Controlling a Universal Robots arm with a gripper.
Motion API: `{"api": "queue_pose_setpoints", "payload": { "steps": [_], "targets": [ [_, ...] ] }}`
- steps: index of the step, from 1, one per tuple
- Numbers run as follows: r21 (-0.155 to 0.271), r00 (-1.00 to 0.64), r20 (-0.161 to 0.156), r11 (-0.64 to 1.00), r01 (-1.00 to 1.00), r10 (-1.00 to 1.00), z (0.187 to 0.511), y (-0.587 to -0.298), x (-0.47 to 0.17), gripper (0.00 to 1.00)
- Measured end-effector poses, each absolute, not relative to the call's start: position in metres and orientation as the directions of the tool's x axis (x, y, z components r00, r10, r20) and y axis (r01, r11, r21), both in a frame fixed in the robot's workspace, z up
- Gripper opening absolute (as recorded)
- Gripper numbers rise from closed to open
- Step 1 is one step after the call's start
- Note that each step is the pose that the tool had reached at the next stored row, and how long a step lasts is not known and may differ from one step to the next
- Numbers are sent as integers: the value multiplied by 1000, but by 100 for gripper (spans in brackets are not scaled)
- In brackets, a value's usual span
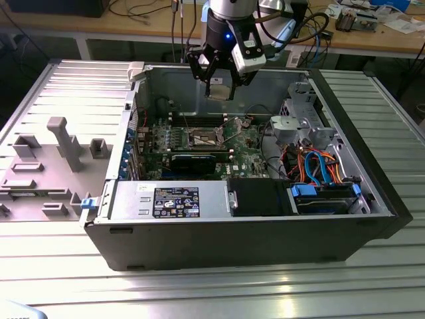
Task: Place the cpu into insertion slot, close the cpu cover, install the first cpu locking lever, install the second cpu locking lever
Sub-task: 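Place the cpu into insertion slot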
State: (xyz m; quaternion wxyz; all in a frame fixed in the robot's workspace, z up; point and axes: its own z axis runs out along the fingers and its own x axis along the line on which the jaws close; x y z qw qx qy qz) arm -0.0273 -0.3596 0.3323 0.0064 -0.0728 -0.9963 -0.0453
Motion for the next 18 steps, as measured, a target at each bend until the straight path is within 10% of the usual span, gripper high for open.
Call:
{"api": "queue_pose_setpoints", "payload": {
  "steps": [18],
  "targets": [
    [89,-987,19,982,164,162,332,-360,-27,55]
  ]
}}
